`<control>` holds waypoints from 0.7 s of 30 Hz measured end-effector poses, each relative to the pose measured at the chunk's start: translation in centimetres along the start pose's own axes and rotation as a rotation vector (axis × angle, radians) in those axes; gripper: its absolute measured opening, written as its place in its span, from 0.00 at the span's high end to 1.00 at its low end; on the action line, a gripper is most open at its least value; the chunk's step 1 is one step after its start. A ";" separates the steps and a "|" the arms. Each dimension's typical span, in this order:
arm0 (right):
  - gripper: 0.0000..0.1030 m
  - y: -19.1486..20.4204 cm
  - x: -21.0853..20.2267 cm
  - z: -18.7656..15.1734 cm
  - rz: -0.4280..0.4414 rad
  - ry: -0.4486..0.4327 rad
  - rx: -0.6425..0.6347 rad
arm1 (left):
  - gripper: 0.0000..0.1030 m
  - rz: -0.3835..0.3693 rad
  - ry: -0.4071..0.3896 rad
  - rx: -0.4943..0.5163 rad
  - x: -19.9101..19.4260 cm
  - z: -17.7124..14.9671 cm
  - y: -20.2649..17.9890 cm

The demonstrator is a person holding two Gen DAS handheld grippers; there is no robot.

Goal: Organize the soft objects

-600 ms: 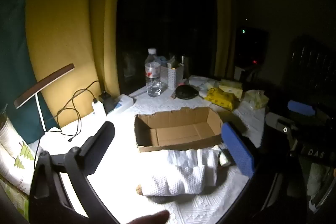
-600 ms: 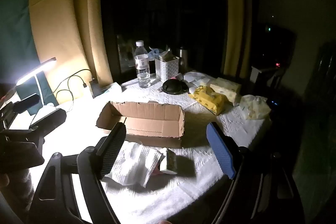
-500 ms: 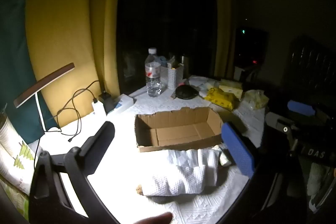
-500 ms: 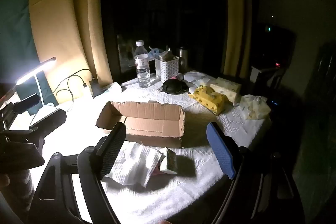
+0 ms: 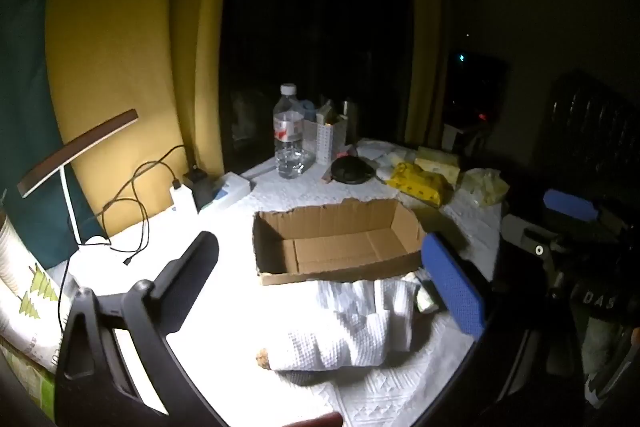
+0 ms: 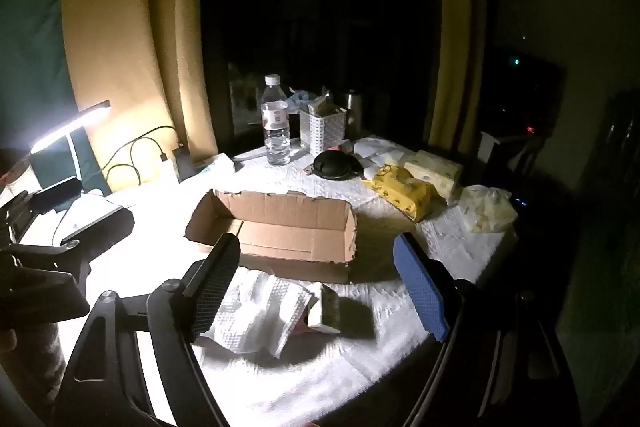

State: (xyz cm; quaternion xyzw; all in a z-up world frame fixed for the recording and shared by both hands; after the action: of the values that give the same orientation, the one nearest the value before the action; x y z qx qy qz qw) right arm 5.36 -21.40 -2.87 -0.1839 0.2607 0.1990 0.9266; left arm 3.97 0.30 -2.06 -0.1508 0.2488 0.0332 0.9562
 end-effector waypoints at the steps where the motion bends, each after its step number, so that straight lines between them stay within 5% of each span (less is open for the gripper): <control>1: 0.20 0.1 0.1 -0.1 0.002 -0.001 0.000 | 0.01 0.000 0.001 -0.001 0.1 0.0 0.0; 21: 0.20 0.4 0.2 0.1 0.004 -0.008 -0.005 | 0.01 -0.001 -0.006 -0.006 -0.1 0.0 0.1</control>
State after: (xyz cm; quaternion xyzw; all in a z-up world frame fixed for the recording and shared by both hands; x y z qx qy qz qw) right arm 5.36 -20.91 -2.96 -0.1850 0.2566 0.2024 0.9268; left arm 3.86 0.43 -2.07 -0.1538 0.2456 0.0338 0.9565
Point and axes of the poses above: each gripper's, at about its wrist camera, not at the fingertips, and x roughly the way its jaws point, y to its left, z to its top, the point moved 4 cm from there along x, roughly the way its jaws point, and after that the axes turned 13 degrees about -x, right-handed, at the moved point
